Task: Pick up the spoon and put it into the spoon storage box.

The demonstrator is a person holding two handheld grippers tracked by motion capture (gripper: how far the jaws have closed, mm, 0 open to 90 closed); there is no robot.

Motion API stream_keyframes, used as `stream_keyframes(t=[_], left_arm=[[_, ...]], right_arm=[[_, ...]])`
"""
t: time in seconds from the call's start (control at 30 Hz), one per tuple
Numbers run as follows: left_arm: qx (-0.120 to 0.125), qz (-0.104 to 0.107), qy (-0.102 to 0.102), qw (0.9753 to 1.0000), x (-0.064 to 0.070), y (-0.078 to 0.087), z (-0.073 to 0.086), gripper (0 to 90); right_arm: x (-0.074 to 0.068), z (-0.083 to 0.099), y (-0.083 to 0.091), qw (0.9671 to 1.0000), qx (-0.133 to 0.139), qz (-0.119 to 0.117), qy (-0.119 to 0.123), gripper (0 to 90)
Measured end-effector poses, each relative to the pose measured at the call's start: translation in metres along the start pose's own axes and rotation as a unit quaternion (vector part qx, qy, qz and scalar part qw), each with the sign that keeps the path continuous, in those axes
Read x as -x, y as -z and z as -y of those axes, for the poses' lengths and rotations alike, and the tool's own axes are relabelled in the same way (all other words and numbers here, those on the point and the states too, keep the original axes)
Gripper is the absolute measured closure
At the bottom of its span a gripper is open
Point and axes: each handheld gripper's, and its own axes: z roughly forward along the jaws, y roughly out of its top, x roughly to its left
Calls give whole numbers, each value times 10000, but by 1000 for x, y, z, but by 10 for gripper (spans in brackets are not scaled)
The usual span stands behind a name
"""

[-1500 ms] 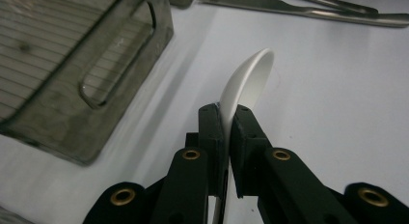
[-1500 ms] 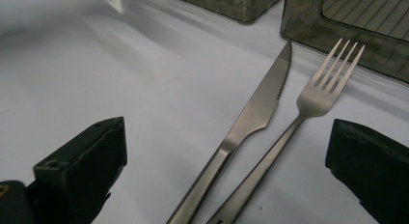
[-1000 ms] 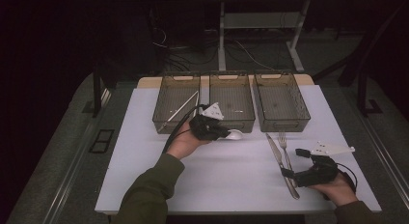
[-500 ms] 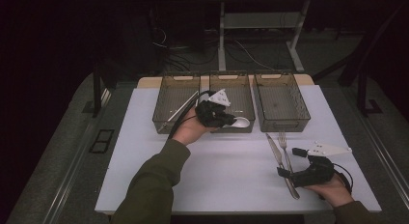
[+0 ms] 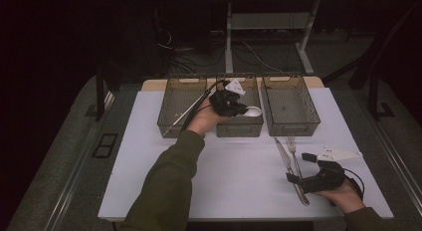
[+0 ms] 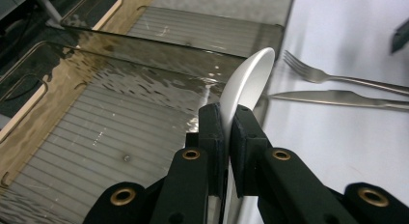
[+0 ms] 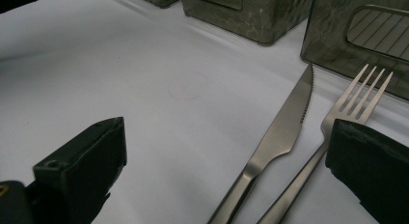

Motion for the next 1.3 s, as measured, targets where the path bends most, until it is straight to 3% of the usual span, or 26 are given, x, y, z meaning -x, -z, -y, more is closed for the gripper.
stream_keyframes(t=[0.27,0.4,0.6,0.77,0.8,1.07,1.13,1.3], left_arm=[[-27,-56,175,9998,-12,-17,6,835],[-198,-132,77,9997,-14,-25,9,835],[-434,-141,144,9989,-14,-39,14,835],[-494,-142,243,9984,-13,-46,15,835],[-556,-145,182,9982,-14,-47,15,835],[-802,-93,305,9963,-10,-55,18,831],[-781,-71,388,9962,-9,-56,19,831],[-849,-83,356,9957,-10,-56,19,823]], right_arm=[[1,0,2,10000,-1,-27,-34,7],[1,0,2,10000,3,-28,-37,7],[1,0,3,10000,-4,-17,-22,7],[2,1,3,10000,1,-11,-12,7],[2,1,3,10000,-2,-10,-7,7],[2,1,3,10000,-13,-15,2,7],[2,1,3,10000,-13,-17,10,7],[2,1,3,10000,-18,-15,-2,7]])
